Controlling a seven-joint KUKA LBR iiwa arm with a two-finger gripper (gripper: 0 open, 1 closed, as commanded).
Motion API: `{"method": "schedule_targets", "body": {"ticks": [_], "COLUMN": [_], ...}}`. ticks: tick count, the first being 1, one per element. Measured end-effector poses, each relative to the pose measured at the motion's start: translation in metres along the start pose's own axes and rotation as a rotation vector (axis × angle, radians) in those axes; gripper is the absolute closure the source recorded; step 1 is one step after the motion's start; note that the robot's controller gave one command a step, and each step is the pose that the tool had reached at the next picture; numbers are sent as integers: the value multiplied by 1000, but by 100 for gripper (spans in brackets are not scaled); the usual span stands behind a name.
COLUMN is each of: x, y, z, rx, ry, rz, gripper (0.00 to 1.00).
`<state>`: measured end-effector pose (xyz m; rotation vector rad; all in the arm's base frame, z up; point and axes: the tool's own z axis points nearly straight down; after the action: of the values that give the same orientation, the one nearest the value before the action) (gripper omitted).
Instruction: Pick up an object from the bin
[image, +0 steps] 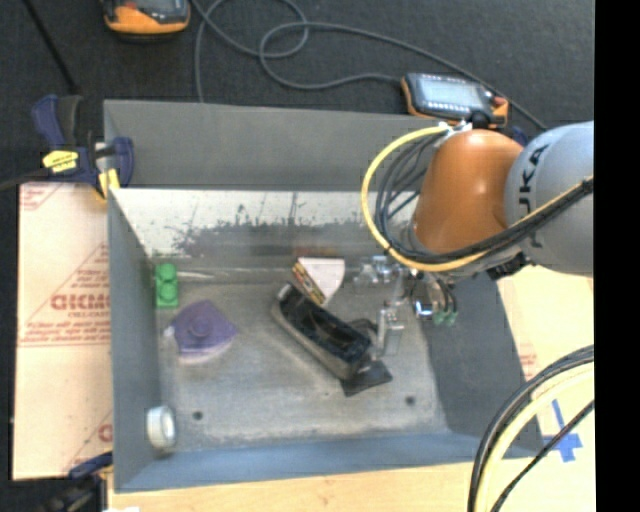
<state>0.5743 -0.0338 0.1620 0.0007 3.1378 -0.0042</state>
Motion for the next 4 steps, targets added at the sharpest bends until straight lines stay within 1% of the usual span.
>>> {"method": "schedule_targets", "body": {"ticks": [1, 2, 3, 4], "x": [0, -9, -9, -7], "y": [0, -19, -25, -40], "z": [0, 42, 55, 43], "rx": [0, -3, -3, -2], "ry": [0, -5, -3, -2], "rz": [0, 40, 54, -239], "gripper": [0, 0, 0, 100]}}
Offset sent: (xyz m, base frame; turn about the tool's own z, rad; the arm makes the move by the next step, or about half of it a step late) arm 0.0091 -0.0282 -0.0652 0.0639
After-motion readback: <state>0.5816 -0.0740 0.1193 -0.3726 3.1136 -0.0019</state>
